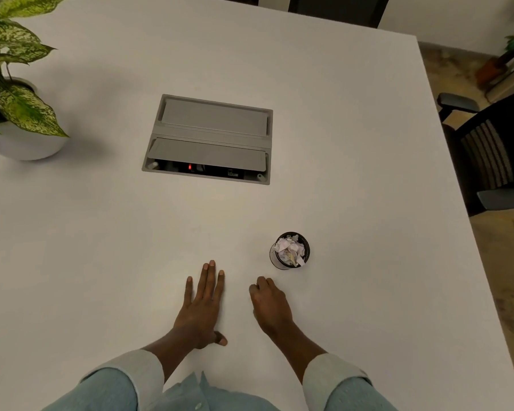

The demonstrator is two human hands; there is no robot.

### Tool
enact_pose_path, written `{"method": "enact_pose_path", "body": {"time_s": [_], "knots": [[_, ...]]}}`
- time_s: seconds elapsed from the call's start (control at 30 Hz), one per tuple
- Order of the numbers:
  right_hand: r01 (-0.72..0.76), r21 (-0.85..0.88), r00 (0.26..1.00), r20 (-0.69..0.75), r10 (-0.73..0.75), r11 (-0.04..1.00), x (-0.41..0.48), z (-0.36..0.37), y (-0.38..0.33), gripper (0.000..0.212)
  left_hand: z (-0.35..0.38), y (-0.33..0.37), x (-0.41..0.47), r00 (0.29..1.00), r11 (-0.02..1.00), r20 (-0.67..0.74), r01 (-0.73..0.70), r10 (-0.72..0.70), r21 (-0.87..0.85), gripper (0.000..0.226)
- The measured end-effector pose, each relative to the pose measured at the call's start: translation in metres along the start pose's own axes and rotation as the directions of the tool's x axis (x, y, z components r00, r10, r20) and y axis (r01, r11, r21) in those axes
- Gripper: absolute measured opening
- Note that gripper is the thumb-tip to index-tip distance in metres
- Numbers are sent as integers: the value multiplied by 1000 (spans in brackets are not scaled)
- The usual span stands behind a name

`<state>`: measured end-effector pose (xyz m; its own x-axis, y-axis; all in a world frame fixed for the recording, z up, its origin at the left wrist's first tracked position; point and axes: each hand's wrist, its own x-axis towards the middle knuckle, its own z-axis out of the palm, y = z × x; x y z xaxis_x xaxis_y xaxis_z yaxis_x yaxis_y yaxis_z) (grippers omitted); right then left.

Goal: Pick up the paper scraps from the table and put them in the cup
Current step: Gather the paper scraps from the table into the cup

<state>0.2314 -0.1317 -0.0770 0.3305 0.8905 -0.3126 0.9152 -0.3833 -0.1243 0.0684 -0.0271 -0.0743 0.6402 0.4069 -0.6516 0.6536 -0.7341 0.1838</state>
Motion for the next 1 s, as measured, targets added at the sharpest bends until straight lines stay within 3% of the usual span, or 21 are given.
{"method": "enact_pose_path", "body": {"time_s": [0.17, 0.23, 0.33, 0.43, 0.53, 0.73, 0.83, 0.9, 1.0], "knots": [[-59, 210, 981, -170, 96, 976, -10, -17, -8, 17, 1, -5, -2, 999, 999, -29, -28, 27, -33, 158], [-55, 318, 939, -307, 158, 947, -10, -35, -8, 6, 1, -5, -3, 999, 998, -27, -32, 31, -47, 154], [-109, 420, 850, -430, 303, 901, -5, -67, 2, 7, 0, -8, -4, 998, 997, -45, -44, 42, -61, 143], [-189, 433, 797, -456, 396, 881, 3, -90, 21, 6, -1, -12, -6, 998, 998, -48, -51, 48, -47, 137], [-274, 452, 797, -388, 463, 849, 10, -102, 40, 6, -1, -14, -6, 998, 997, -44, -57, 55, -47, 136], [-274, 362, 874, -291, 388, 891, 17, -98, 66, 23, -1, -15, -5, 998, 998, -46, -54, 53, -34, 137], [-262, 320, 873, -323, 365, 910, 11, -95, 70, 29, 1, -16, -4, 998, 998, -42, -54, 52, -37, 138], [-213, 282, 870, -381, 313, 935, 5, -92, 68, 31, 2, -16, -4, 998, 998, -46, -55, 53, -40, 138], [-42, 224, 920, -372, 126, 974, -2, -83, 63, 43, 3, -16, -4, 998, 998, -43, -56, 55, -37, 137]]}}
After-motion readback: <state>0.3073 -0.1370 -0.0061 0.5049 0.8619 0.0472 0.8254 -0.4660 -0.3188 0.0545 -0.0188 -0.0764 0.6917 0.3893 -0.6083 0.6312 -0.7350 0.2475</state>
